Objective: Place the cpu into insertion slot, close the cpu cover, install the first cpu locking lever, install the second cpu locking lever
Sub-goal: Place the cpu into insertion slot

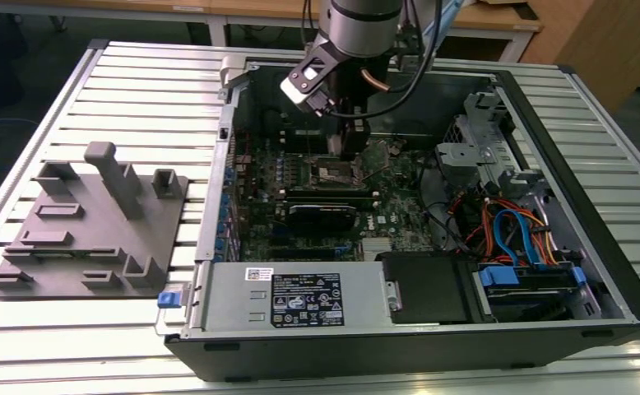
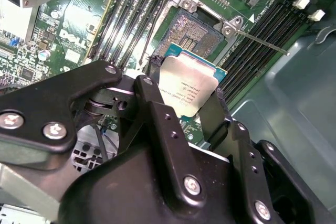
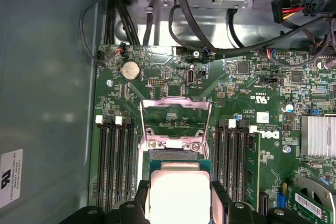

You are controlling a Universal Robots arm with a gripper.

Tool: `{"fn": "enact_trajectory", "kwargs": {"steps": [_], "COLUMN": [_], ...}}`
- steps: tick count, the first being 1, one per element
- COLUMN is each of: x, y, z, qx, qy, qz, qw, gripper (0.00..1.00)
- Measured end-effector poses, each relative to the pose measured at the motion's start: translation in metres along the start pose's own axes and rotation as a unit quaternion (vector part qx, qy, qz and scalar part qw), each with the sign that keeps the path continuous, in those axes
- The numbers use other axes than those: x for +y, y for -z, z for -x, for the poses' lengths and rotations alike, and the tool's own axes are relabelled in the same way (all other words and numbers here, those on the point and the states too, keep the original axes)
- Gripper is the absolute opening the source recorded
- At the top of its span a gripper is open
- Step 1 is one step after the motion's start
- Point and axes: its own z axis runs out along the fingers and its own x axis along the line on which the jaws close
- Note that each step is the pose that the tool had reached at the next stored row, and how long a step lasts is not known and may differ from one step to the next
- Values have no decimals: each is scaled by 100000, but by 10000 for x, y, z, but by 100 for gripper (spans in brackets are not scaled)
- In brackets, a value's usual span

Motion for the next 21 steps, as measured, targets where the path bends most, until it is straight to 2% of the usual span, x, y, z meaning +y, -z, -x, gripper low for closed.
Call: {"fn": "enact_trajectory", "kwargs": {"steps": [10,21], "x": [-6,-6], "y": [-156,-165], "z": [6,7], "qx": [49,43], "qy": [0,1], "qz": [12,10], "qw": [100000,100000], "gripper": [54,54]}}
